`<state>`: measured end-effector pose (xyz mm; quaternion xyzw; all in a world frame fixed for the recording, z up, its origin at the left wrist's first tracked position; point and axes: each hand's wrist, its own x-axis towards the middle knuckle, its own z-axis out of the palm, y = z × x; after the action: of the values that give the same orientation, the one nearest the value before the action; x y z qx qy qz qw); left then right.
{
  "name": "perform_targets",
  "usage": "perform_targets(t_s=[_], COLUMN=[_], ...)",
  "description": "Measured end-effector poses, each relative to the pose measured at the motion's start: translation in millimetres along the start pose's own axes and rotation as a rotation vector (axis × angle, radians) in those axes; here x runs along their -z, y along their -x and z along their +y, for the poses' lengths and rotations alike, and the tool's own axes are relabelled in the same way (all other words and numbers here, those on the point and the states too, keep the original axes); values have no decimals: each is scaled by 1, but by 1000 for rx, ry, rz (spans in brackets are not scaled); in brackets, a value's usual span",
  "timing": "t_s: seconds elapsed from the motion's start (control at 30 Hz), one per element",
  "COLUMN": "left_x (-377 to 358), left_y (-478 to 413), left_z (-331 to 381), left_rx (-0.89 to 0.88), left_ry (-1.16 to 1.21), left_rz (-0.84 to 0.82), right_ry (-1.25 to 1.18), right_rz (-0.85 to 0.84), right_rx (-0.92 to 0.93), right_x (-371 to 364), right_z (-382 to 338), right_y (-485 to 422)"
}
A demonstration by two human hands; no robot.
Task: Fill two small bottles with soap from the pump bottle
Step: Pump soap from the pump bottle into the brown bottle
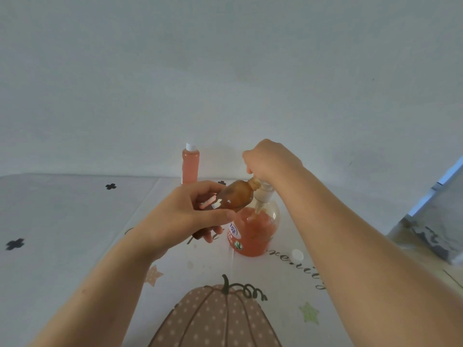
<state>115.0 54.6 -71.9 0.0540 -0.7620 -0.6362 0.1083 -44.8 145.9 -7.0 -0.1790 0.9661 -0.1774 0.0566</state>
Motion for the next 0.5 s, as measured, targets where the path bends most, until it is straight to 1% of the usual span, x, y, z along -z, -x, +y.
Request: perform_targets(t_s=[0.23,0.5], left_x=[-2,0], left_y=[1,0], left_z=[0,0], left_rx=[-38,-12], left_ry=[25,16], left_rz=[18,14], right_ry=[36,-1], right_rz=[56,11], right_rx=[29,21], right_x=[7,0], right_z=[-3,-2], right_y=[1,-4])
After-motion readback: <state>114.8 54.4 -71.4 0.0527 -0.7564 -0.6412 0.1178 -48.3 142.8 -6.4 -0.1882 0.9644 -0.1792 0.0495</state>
